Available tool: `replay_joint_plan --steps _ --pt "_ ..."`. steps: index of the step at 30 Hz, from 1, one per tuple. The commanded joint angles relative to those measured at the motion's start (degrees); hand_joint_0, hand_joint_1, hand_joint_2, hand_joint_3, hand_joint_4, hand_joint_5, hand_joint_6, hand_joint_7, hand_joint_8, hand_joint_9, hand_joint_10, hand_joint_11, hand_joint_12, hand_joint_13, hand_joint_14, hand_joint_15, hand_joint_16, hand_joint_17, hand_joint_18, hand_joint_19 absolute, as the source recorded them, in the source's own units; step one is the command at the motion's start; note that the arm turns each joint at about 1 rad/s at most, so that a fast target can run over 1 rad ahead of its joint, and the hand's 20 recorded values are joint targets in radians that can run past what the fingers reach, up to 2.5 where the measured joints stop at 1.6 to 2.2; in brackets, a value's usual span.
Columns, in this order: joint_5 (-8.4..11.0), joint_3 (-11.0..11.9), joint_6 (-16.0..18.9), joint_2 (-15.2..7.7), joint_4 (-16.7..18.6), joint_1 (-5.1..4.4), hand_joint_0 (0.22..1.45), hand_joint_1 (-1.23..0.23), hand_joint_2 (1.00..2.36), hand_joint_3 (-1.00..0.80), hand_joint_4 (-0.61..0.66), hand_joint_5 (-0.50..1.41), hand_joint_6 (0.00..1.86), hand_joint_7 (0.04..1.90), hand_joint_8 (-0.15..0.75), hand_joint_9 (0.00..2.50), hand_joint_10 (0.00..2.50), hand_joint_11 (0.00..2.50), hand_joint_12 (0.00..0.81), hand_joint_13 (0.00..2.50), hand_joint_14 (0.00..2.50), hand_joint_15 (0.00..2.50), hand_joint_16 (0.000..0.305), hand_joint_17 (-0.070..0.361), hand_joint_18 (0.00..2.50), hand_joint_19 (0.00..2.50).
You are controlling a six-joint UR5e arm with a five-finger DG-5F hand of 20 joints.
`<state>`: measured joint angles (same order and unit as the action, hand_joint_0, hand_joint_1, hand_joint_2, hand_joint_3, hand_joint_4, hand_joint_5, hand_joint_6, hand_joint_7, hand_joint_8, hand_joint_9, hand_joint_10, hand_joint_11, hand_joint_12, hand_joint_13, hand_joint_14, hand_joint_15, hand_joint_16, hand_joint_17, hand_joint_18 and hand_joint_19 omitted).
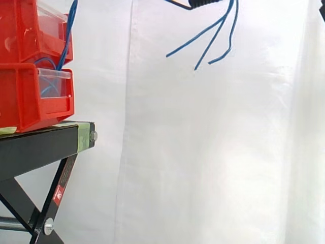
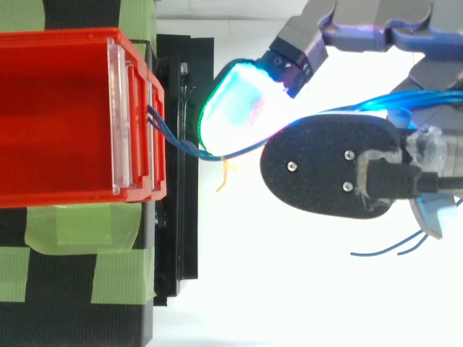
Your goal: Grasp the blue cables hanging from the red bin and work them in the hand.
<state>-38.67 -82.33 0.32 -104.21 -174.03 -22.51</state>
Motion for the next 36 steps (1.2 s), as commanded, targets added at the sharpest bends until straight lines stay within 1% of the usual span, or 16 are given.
replay_joint_plan --steps 1,5,6,8,12,16,17,18,22,31,36 --pt "0.0 0.0 2.8 0.0 -0.3 0.01 1.29 -0.69 1.02 0.27 0.22 0.41 0.02 1.11 0.455 1.81 2.5 2.5 0.533 1.89 2.5 1.4 0.203 0.153 2.5 0.76" --pt "0.0 0.0 3.5 0.0 -0.4 -0.08 1.22 -0.69 1.02 0.23 0.24 0.39 0.02 1.11 0.455 1.81 2.5 2.5 0.533 1.89 2.5 1.4 0.203 0.153 2.5 0.76" --pt "0.0 0.0 3.5 0.0 -0.4 -0.08 1.18 -0.69 1.02 0.22 0.24 0.39 0.02 1.11 0.455 1.81 2.5 2.5 0.533 1.89 2.5 1.4 0.203 0.153 2.5 0.76" --pt "-0.18 0.0 3.5 0.0 -0.4 -0.08 1.17 -0.69 1.02 0.21 0.25 0.39 0.02 1.12 0.455 1.81 2.5 2.5 0.533 1.89 2.5 1.4 0.203 0.153 2.5 0.76" --pt "-0.44 0.0 3.5 0.0 -0.5 -0.08 1.09 -0.68 1.02 0.14 0.26 0.39 0.02 1.15 0.455 1.81 2.5 2.5 0.533 1.89 2.5 1.4 0.203 0.153 2.5 0.76" --pt "-0.53 0.0 3.5 0.0 -1.1 -0.08 1.03 -0.68 1.02 0.03 0.27 0.39 0.02 1.17 0.455 1.81 2.5 2.5 0.533 1.89 2.5 1.4 0.203 0.153 2.5 0.76" --pt "-0.53 0.0 3.5 0.0 -1.1 -0.08 1.03 -0.68 1.02 0.03 0.27 0.39 0.02 1.17 0.455 1.81 2.5 2.5 0.533 1.89 2.5 1.4 0.203 0.153 2.5 0.76" --pt "-0.53 0.0 3.5 0.0 -1.1 -0.08 1.0 -0.68 1.02 -0.01 0.28 0.38 0.02 1.17 0.455 1.81 2.5 2.5 0.533 1.89 2.5 1.4 0.203 0.153 2.5 0.76" --pt "-0.53 0.0 3.5 0.0 -1.1 -0.08 0.99 -0.67 1.02 -0.04 0.3 0.37 0.02 1.18 0.455 1.81 2.5 2.5 0.533 1.89 2.5 1.4 0.203 0.153 2.5 0.76" --pt "-0.53 0.0 3.5 0.0 -1.5 -0.08 0.94 -0.65 1.03 -0.26 0.3 0.36 0.02 1.18 0.455 1.81 2.5 2.5 0.533 1.89 2.5 1.4 0.203 0.153 2.5 0.76" --pt "-0.79 0.0 3.5 0.0 -1.5 -0.08 0.91 -0.65 1.02 -0.35 0.31 0.35 0.02 1.19 0.455 1.81 2.5 2.5 0.533 1.89 2.5 1.4 0.203 0.153 2.5 0.76"
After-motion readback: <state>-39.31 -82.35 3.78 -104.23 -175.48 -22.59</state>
